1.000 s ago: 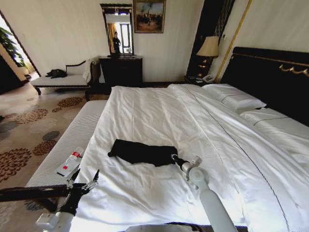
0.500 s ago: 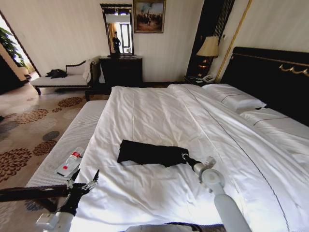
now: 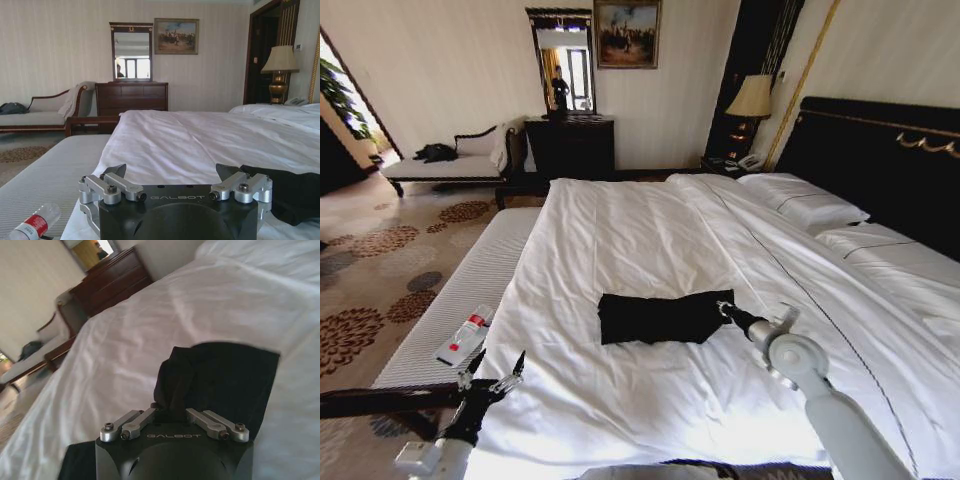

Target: Fold the clothes on the bed.

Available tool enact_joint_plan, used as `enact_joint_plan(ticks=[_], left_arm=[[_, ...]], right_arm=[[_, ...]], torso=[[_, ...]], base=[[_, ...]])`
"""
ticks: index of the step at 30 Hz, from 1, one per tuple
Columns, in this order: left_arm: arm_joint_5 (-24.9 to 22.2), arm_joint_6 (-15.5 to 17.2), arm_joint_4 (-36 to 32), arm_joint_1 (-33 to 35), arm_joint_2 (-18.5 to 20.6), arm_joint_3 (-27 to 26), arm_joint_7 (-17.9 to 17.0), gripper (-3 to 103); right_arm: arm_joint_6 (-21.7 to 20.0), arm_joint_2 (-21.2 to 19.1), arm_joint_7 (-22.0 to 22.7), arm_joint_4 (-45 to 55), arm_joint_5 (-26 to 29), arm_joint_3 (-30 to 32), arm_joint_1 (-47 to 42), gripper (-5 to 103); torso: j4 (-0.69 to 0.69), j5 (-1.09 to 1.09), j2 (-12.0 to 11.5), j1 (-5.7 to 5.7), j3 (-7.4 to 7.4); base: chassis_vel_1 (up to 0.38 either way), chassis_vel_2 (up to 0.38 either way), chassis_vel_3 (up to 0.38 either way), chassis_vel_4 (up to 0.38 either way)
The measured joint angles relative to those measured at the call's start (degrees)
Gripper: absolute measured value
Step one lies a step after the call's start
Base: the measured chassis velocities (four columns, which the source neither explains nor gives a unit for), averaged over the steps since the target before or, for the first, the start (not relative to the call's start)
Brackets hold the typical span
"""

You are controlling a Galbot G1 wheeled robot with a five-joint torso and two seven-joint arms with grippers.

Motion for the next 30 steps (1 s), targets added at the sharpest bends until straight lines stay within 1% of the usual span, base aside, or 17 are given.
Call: enact_joint_plan(ticks=[2, 3, 5, 7, 8, 10, 11, 12, 13, 17, 23, 24, 26, 27, 28, 29, 30], left_arm=[[0.0, 0.0, 0.0, 0.0, 0.0, 0.0, 0.0, 100], [0.0, 0.0, 0.0, 0.0, 0.0, 0.0, 0.0, 100], [0.0, 0.0, 0.0, 0.0, 0.0, 0.0, 0.0, 100], [0.0, 0.0, 0.0, 0.0, 0.0, 0.0, 0.0, 100], [0.0, 0.0, 0.0, 0.0, 0.0, 0.0, 0.0, 100], [0.0, 0.0, 0.0, 0.0, 0.0, 0.0, 0.0, 100], [0.0, 0.0, 0.0, 0.0, 0.0, 0.0, 0.0, 100], [0.0, 0.0, 0.0, 0.0, 0.0, 0.0, 0.0, 100], [0.0, 0.0, 0.0, 0.0, 0.0, 0.0, 0.0, 100], [0.0, 0.0, 0.0, 0.0, 0.0, 0.0, 0.0, 100], [0.0, 0.0, 0.0, 0.0, 0.0, 0.0, 0.0, 100], [0.0, 0.0, 0.0, 0.0, 0.0, 0.0, 0.0, 100], [0.0, 0.0, 0.0, 0.0, 0.0, 0.0, 0.0, 100], [0.0, 0.0, 0.0, 0.0, 0.0, 0.0, 0.0, 100], [0.0, 0.0, 0.0, 0.0, 0.0, 0.0, 0.0, 100], [0.0, 0.0, 0.0, 0.0, 0.0, 0.0, 0.0, 100], [0.0, 0.0, 0.0, 0.0, 0.0, 0.0, 0.0, 100]], right_arm=[[0.8, 1.7, 0.0, -1.8, -0.9, -6.2, 3.9, 7], [0.8, 1.7, 0.0, -1.8, -0.9, -6.2, 3.9, 7], [1.1, 2.9, -0.5, -4.4, -1.9, -10.9, 6.4, 7], [1.5, 5.1, -1.0, -7.7, -3.3, -16.3, 9.2, 7], [1.5, 5.1, -1.0, -7.7, -3.3, -16.3, 9.2, 7], [1.8, 7.6, -1.2, -9.7, -4.5, -19.2, 10.8, 7], [1.9, 8.3, -1.2, -10.2, -4.7, -19.8, 11.2, 7], [2.1, 10.1, -1.3, -11.3, -5.2, -20.9, 12.1, 7], [2.1, 10.1, -1.3, -11.3, -5.2, -20.9, 12.1, 7], [3.1, 15.4, -1.2, -15.7, -5.6, -23.2, 15.1, 7], [3.3, 17.0, -1.3, -18.4, -7.4, -24.9, 15.5, 7], [3.4, 17.2, -1.3, -18.8, -8.0, -25.2, 15.5, 4], [4.7, 17.6, -1.5, -19.7, -8.4, -25.8, 15.2, 13], [4.7, 17.6, -1.5, -19.7, -8.4, -25.8, 15.2, 13], [5.2, 17.7, -1.7, -19.8, -8.4, -26.0, 15.2, 18], [5.8, 17.9, -1.8, -19.9, -8.4, -26.1, 15.2, 18], [6.7, 18.2, -2.0, -19.9, -8.6, -26.7, 15.4, 23]], torso=[[0.01, -0.03, 0.0, 0.00, 0.00], [0.01, -0.03, 0.0, 0.00, 0.00], [0.00, 0.01, 0.0, 0.00, 0.00], [0.00, -0.01, 0.0, 0.00, 0.00], [0.00, -0.01, 0.0, 0.00, 0.00], [0.00, 0.01, 0.0, 0.00, 0.01], [0.00, 0.00, 0.0, 0.01, 0.00], [0.00, -0.01, 0.0, 0.00, 0.00], [0.00, -0.01, 0.0, 0.00, 0.00], [0.00, -0.01, 0.0, 0.00, 0.00], [-0.01, 0.00, 0.0, 0.00, 0.00], [-0.01, 0.00, 0.0, 0.00, 0.00], [-0.01, 0.00, 0.0, 0.00, 0.00], [-0.01, 0.00, 0.0, 0.00, 0.00], [-0.01, 0.00, 0.0, 0.00, 0.00], [-0.01, 0.00, 0.0, 0.00, 0.00], [-0.01, 0.00, 0.0, 0.00, 0.00]], base=[[0.000, 0.000, 0.000, 0.000], [0.000, 0.000, 0.000, 0.000], [0.000, 0.000, 0.000, 0.000], [0.000, 0.000, 0.000, 0.000], [0.000, 0.000, 0.000, 0.000], [0.000, 0.000, 0.000, 0.000], [0.000, 0.000, 0.000, 0.000], [0.000, 0.000, 0.000, 0.000], [0.000, 0.000, 0.000, 0.000], [0.000, 0.000, 0.000, 0.000], [0.000, 0.000, 0.000, 0.000], [0.000, 0.000, 0.000, 0.000], [0.000, 0.000, 0.000, 0.000], [0.000, 0.000, 0.000, 0.000], [0.000, 0.000, 0.000, 0.000], [0.000, 0.000, 0.000, 0.000], [0.000, 0.000, 0.000, 0.000]])
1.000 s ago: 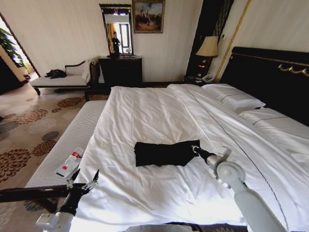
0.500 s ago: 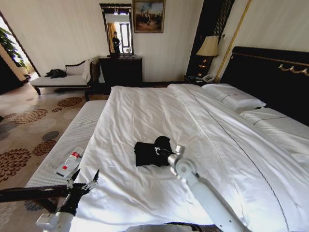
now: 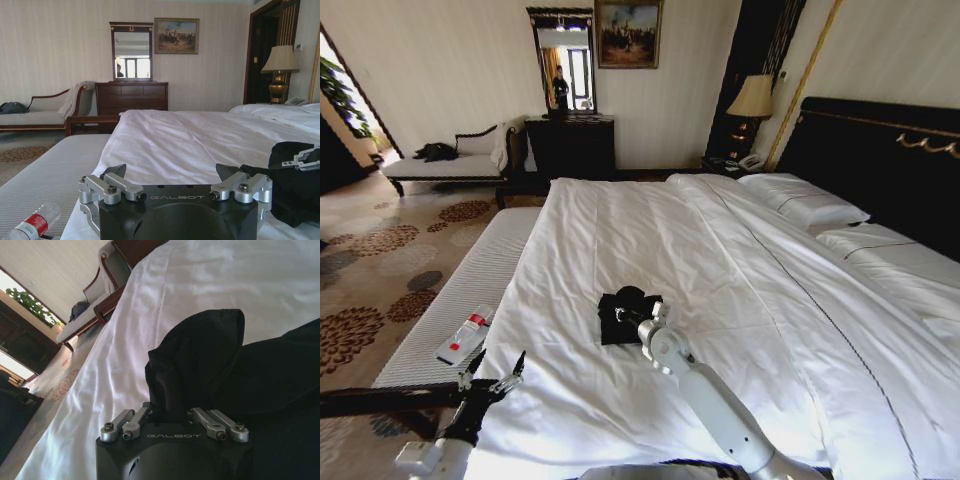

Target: Fold the clothes on the bed.

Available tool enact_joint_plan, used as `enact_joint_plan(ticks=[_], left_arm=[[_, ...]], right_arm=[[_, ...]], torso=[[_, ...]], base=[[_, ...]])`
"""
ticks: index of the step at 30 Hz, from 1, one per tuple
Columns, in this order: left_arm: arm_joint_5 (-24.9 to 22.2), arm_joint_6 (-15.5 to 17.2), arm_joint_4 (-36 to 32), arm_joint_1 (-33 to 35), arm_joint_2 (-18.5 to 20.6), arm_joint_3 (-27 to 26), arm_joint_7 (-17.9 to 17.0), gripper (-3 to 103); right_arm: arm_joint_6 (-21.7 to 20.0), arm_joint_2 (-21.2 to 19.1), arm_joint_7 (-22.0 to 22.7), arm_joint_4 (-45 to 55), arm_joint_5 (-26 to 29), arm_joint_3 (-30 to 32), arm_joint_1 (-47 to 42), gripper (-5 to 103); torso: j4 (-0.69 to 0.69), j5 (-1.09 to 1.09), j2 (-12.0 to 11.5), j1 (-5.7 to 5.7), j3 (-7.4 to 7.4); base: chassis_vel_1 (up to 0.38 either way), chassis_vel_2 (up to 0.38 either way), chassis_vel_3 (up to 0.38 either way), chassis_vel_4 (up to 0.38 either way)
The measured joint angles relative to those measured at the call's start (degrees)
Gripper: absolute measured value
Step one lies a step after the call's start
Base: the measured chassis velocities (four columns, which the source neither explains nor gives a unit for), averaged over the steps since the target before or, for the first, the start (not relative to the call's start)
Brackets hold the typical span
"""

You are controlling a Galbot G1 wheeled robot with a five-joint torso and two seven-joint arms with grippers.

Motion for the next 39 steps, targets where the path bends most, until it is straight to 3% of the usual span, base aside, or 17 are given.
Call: enact_joint_plan(ticks=[9, 10, 11, 12, 13, 16, 17, 20, 28, 30, 36, 39], left_arm=[[0.0, 0.0, 0.0, 0.0, 0.0, 0.0, 0.0, 100], [0.0, 0.0, 0.0, 0.0, 0.0, 0.0, 0.0, 100], [0.0, 0.0, 0.0, 0.0, 0.0, 0.0, 0.0, 100], [0.0, 0.0, 0.0, 0.0, 0.0, 0.0, 0.0, 100], [0.0, 0.0, 0.0, 0.0, 0.0, 0.0, 0.0, 100], [0.0, 0.0, 0.0, 0.0, 0.0, 0.0, 0.0, 100], [0.0, 0.0, 0.0, 0.0, 0.0, 0.0, 0.0, 100], [0.0, 0.0, 0.0, 0.0, 0.0, 0.0, 0.0, 100], [0.0, 0.0, 0.0, 0.0, 0.0, 0.0, 0.0, 100], [0.0, 0.0, 0.0, 0.0, 0.0, 0.0, 0.0, 100], [0.0, 0.0, 0.0, 0.0, 0.0, 0.0, 0.0, 100], [0.0, 0.0, 0.0, 0.0, 0.0, 0.0, 0.0, 100]], right_arm=[[4.6, -0.3, -4.1, 2.8, -7.6, -3.9, 0.2, 57], [5.6, -0.4, -4.6, 3.6, -9.8, -4.5, -0.1, 57], [6.6, -0.8, -5.8, 4.6, -13.9, -5.4, -0.4, 67], [7.4, -1.1, -6.9, 5.4, -17.3, -6.2, -0.7, 67], [7.4, -1.1, -6.9, 5.4, -17.3, -6.2, -0.7, 67], [10.8, -1.3, -8.2, 5.7, -23.4, -6.2, -1.6, 84], [10.8, -1.3, -8.2, 5.7, -23.4, -6.2, -1.6, 84], [16.4, -0.9, -8.5, -0.1, -29.5, -2.4, -2.3, 98], [19.9, 1.1, -7.8, -6.1, -32.6, 2.3, -3.2, 100], [23.9, 2.3, -8.6, -12.0, -38.3, 2.5, -2.7, 100], [27.2, 4.2, -10.4, -18.1, -43.6, 0.2, -2.3, 100], [29.3, 6.5, -10.7, -21.2, -50.2, -0.3, -1.6, 100]], torso=[[0.01, 0.00, 0.0, 0.00, 0.00], [0.00, 0.00, 0.0, 0.00, 0.00], [0.01, 0.00, 0.0, 0.00, 0.00], [0.01, 0.00, 0.0, 0.00, 0.00], [0.01, 0.00, 0.0, 0.00, 0.00], [0.01, 0.00, 0.0, 0.00, -0.01], [0.01, 0.00, 0.0, 0.00, -0.01], [0.00, 0.00, 0.0, 0.00, -0.01], [0.00, 0.00, 0.0, 0.00, -0.01], [0.01, 0.00, 0.0, -0.01, -0.01], [-0.01, 0.01, 0.0, 0.00, 0.00], [0.00, 0.00, 0.0, -0.01, 0.00]], base=[[0.000, 0.000, 0.000, 0.000], [0.000, 0.000, 0.000, 0.000], [0.000, 0.000, 0.000, 0.000], [0.000, 0.000, 0.000, 0.000], [0.000, 0.000, 0.000, 0.000], [0.000, 0.000, 0.000, 0.000], [0.000, 0.000, 0.000, 0.000], [0.000, 0.000, 0.000, 0.000], [0.000, 0.000, 0.000, 0.000], [0.000, 0.000, 0.000, 0.000], [0.000, 0.000, 0.000, 0.000], [0.000, 0.000, 0.000, 0.000]])
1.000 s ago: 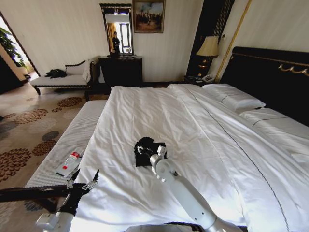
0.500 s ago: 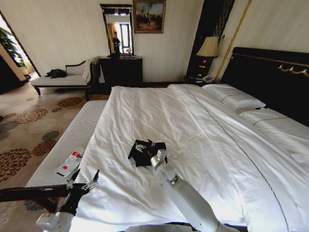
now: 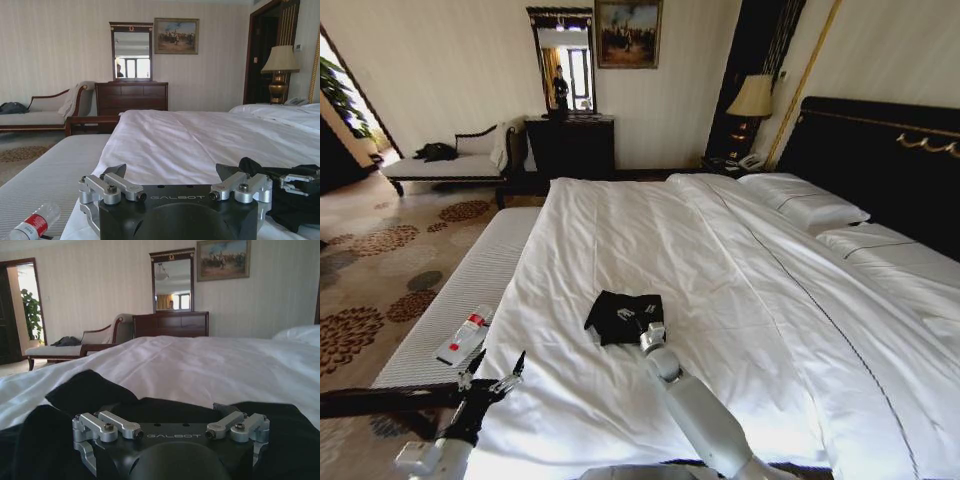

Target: Fold the clothes on the bed.

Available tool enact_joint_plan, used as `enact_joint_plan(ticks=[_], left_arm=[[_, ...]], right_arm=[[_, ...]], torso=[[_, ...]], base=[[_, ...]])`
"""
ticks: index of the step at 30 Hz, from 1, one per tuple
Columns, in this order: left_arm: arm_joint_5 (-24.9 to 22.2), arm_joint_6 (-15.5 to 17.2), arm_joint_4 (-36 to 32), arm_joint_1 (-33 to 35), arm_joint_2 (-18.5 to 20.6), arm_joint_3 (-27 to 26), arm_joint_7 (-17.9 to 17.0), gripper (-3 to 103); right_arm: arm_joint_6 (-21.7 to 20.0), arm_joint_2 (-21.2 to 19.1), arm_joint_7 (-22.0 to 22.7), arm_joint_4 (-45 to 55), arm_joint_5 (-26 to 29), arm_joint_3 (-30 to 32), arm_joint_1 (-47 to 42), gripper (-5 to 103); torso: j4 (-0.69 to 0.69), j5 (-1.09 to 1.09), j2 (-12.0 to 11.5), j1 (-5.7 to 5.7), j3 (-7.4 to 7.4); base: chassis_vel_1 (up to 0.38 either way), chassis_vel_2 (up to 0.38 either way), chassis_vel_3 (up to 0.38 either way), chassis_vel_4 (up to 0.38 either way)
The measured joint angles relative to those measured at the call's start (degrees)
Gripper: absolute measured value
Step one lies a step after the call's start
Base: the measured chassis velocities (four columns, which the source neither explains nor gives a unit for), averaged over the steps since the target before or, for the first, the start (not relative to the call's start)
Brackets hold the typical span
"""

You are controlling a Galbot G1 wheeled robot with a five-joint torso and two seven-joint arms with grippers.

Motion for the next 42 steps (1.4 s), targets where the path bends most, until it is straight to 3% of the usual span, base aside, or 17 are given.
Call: enact_joint_plan(ticks=[8, 14, 22, 27, 30, 42], left_arm=[[0.0, 0.0, 0.0, 0.0, 0.0, 0.0, 0.0, 100], [0.0, 0.0, 0.0, 0.0, 0.0, 0.0, 0.0, 100], [0.0, 0.0, 0.0, 0.0, 0.0, 0.0, 0.0, 100], [0.0, 0.0, 0.0, 0.0, 0.0, 0.0, 0.0, 100], [0.0, 0.0, 0.0, 0.0, 0.0, 0.0, 0.0, 100], [0.0, 0.0, 0.0, 0.0, 0.0, 0.0, 0.0, 100]], right_arm=[[-2.6, 0.6, 2.3, 5.1, -0.2, -1.9, 0.4, 100], [0.9, 1.9, 1.0, -2.6, -4.0, -2.7, 0.9, 100], [0.2, 1.8, 1.2, -1.8, -1.3, -3.5, 1.3, 100], [0.1, 0.0, 1.4, 0.8, -2.5, -3.7, 0.0, 100], [-0.4, -1.2, 1.8, 2.7, -0.7, -0.3, -0.8, 100], [1.1, -5.5, 0.7, 4.9, -2.3, 5.4, -3.8, 100]], torso=[[0.01, 0.00, 0.0, 0.00, 0.00], [0.00, 0.00, 0.0, 0.00, 0.00], [0.01, 0.00, 0.0, 0.00, 0.00], [-0.01, 0.01, 0.0, 0.01, 0.00], [0.00, 0.01, 0.0, 0.00, 0.00], [0.00, 0.01, 0.0, 0.01, 0.00]], base=[[0.000, 0.000, 0.000, 0.000], [0.000, 0.000, 0.000, 0.000], [0.000, 0.000, 0.000, 0.000], [0.000, 0.000, 0.000, 0.000], [0.000, 0.000, 0.000, 0.000], [0.000, 0.000, 0.000, 0.000]])
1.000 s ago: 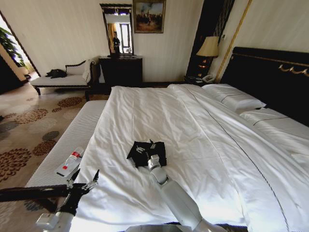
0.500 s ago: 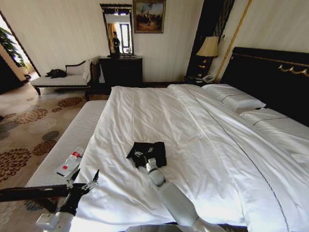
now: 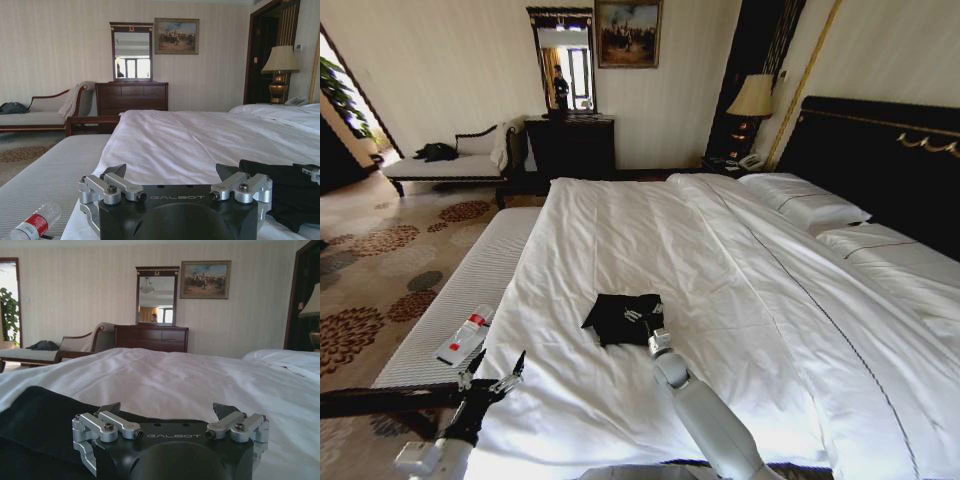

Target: Fold the clothes on the bed.

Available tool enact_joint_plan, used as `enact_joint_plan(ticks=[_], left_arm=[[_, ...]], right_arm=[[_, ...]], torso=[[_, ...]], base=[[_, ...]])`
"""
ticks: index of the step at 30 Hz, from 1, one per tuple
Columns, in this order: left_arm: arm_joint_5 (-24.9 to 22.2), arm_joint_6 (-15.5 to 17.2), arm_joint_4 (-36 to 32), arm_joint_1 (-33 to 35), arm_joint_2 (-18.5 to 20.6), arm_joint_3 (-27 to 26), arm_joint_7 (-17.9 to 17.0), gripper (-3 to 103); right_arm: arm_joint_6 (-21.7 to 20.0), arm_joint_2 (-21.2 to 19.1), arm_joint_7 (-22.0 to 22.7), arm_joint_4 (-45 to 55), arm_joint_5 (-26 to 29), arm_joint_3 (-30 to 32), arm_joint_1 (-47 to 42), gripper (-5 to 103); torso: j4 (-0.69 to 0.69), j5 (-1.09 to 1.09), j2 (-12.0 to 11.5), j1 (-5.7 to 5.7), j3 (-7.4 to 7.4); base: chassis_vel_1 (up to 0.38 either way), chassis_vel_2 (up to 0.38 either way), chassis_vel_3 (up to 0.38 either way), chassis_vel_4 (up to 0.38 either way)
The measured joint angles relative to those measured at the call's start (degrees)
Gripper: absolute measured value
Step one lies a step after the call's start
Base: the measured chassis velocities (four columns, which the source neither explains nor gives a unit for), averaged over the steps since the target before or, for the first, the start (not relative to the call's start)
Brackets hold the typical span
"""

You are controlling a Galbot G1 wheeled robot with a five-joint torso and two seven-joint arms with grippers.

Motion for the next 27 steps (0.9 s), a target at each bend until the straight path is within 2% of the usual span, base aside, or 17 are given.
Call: enact_joint_plan(ticks=[6, 9, 16, 20, 24, 27], left_arm=[[0.0, 0.0, 0.0, 0.0, 0.0, 0.0, 0.0, 100], [0.0, 0.0, 0.0, 0.0, 0.0, 0.0, 0.0, 100], [0.0, 0.0, 0.0, 0.0, 0.0, 0.0, 0.0, 100], [0.0, 0.0, 0.0, 0.0, 0.0, 0.0, 0.0, 100], [0.0, 0.0, 0.0, 0.0, 0.0, 0.0, 0.0, 100], [0.0, 0.0, 0.0, 0.0, 0.0, 0.0, 0.0, 100]], right_arm=[[0.8, -0.7, 0.5, -0.9, 0.6, 2.6, -0.2, 100], [0.7, -1.3, 0.9, -2.3, 0.2, 1.8, 0.0, 100], [-0.6, 0.2, 2.1, 0.2, 2.9, 1.7, 0.0, 100], [-0.1, 0.9, 1.9, -1.6, 0.3, -1.1, -0.1, 100], [-0.8, 1.8, 2.0, -0.8, 1.8, -3.4, 0.9, 100], [-0.8, 2.3, 2.0, -2.8, 0.5, -5.8, 1.6, 100]], torso=[[0.00, 0.01, 0.0, 0.00, 0.01], [0.00, 0.00, 0.0, 0.00, 0.00], [0.01, 0.00, 0.0, 0.00, 0.00], [-0.01, -0.01, 0.0, 0.00, 0.00], [0.01, -0.01, 0.0, 0.00, 0.00], [0.01, -0.01, 0.0, 0.00, 0.00]], base=[[0.000, 0.000, 0.000, 0.000], [0.000, 0.000, 0.000, 0.000], [0.000, 0.000, 0.000, 0.000], [0.000, 0.000, 0.000, 0.000], [0.000, 0.000, 0.000, 0.000], [0.000, 0.000, 0.000, 0.000]])
